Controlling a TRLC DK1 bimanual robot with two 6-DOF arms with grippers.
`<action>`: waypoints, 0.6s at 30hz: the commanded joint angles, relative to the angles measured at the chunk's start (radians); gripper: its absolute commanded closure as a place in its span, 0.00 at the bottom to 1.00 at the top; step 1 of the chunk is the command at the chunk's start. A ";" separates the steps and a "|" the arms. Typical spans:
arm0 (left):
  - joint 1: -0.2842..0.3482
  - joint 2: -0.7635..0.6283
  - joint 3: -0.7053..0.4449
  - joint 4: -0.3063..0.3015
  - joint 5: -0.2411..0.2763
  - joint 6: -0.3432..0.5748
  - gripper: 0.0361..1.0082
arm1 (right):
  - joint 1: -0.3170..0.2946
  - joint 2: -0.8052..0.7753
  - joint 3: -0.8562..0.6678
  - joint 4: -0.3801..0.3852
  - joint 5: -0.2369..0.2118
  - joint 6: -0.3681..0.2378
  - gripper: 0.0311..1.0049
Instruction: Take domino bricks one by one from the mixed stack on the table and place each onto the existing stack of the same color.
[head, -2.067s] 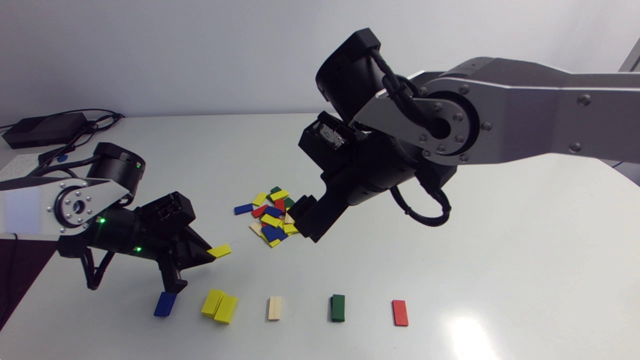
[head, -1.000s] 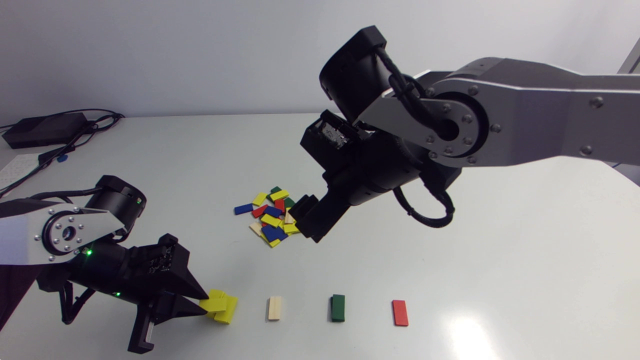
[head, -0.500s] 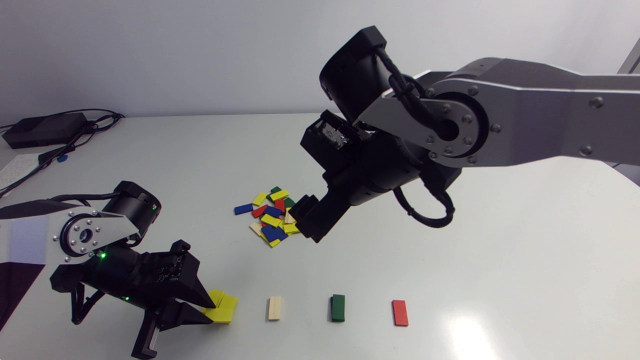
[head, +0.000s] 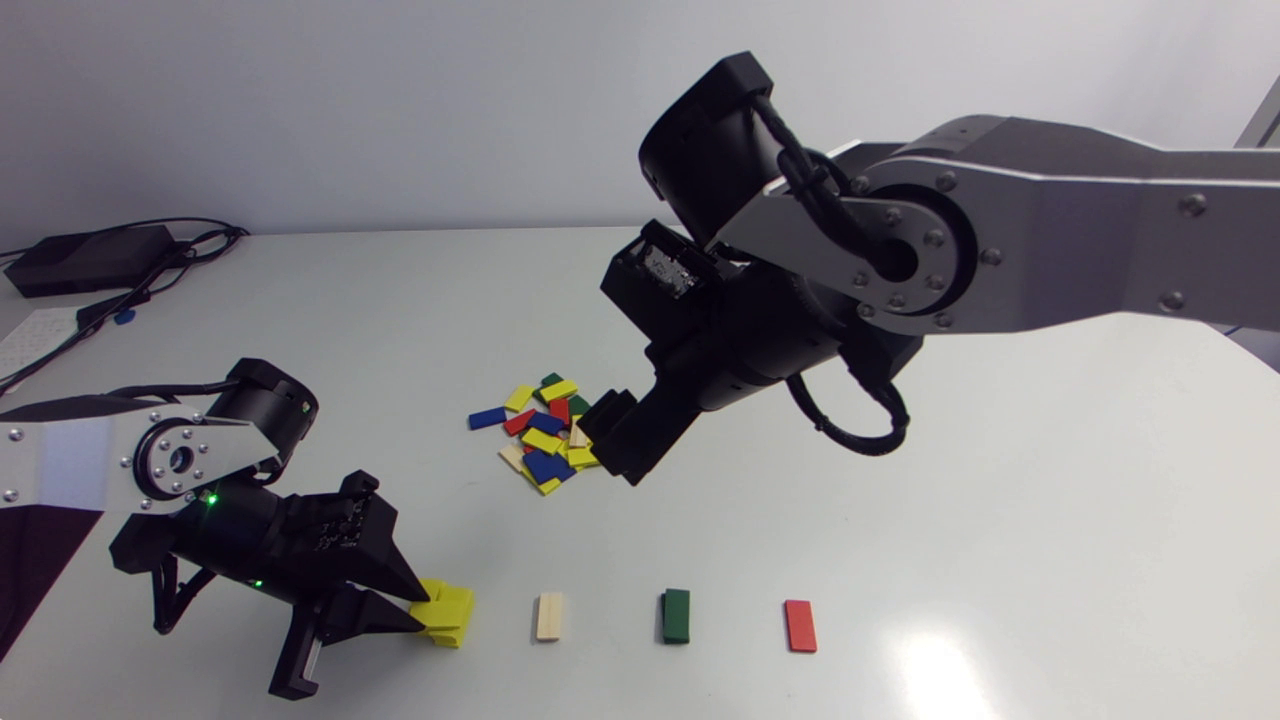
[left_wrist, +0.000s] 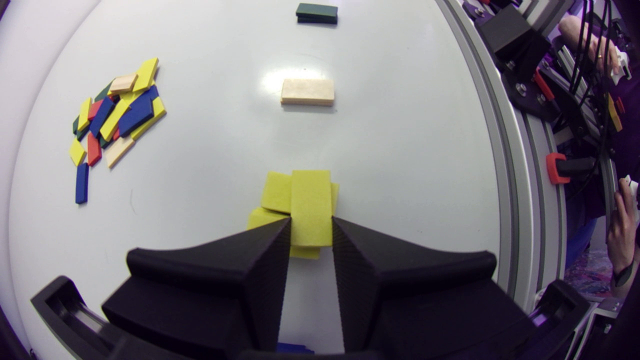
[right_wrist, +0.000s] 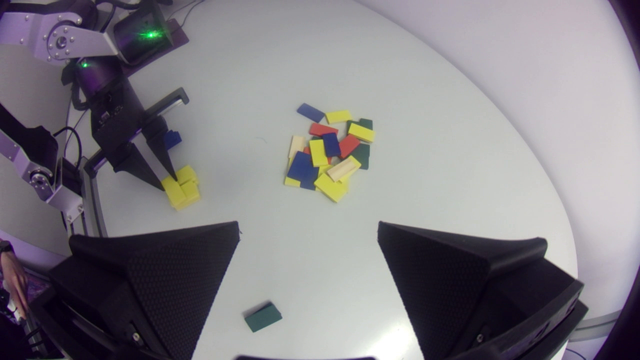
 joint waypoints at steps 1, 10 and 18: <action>0.009 0.019 0.014 -0.006 0.007 0.037 0.84 | 0.008 -0.015 -0.024 0.008 -0.005 0.006 0.04; 0.010 0.002 0.007 -0.039 -0.006 0.058 0.23 | 0.009 -0.011 -0.022 0.008 -0.005 0.006 0.04; 0.015 -0.019 0.020 -0.047 -0.006 0.057 0.02 | 0.009 -0.011 -0.021 0.008 -0.005 0.006 0.04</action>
